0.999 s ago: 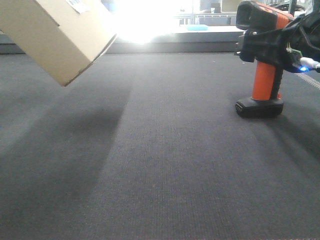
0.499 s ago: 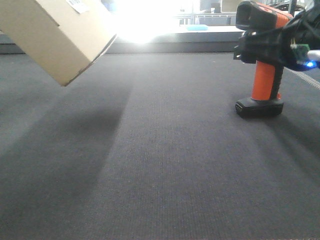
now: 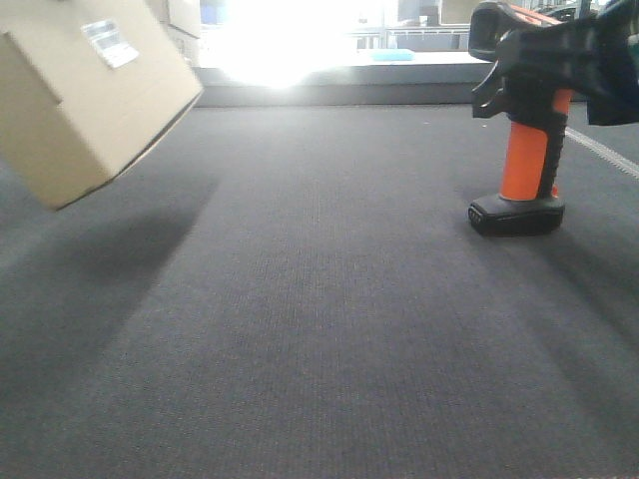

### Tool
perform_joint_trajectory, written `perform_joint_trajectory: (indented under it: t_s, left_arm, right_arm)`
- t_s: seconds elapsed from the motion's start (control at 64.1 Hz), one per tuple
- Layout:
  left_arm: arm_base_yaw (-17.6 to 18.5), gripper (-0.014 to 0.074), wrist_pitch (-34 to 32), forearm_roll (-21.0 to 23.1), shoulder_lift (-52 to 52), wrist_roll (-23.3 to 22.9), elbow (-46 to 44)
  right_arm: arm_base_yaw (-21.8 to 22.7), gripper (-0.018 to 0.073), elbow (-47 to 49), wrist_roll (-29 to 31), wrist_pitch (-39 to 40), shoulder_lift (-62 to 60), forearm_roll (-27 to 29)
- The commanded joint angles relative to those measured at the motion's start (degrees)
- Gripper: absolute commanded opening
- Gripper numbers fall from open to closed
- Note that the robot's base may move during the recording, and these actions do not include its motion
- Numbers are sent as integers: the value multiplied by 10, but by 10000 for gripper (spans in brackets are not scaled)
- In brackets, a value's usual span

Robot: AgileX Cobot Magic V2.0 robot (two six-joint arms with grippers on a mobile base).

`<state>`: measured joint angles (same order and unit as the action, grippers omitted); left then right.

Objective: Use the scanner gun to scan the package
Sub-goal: 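Lower the tan box onto the belt with the left gripper, release scanner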

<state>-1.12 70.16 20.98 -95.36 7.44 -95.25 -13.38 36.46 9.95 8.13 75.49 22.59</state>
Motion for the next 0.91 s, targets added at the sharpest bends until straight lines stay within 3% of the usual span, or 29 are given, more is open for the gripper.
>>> perform_joint_trajectory:
  t_s: [0.0,0.109,0.297,0.375,0.577,0.89]
  left_arm:
    - [2,-111,-2,-46,7,-1,-4]
    - [2,-111,-2,-114,7,-1,-4]
    - [2,-111,-2,-210,7,-5,-4]
    - [2,-111,-2,-233,5,-5,-4]
    - [-18,-111,-9,-240,-27,-5,-4]
    - [-38,-111,-25,-241,-71,-5,-4]
  right_arm:
    - [2,531,0,7,-33,-30,-4]
    - [2,396,0,7,-63,-65,-4]
    - [2,-43,0,7,-101,-141,-45]
    - [3,-159,-1,7,-109,-173,-56]
    - [12,-151,0,7,-118,-252,-65]
    - [131,-151,0,7,-143,-294,-79]
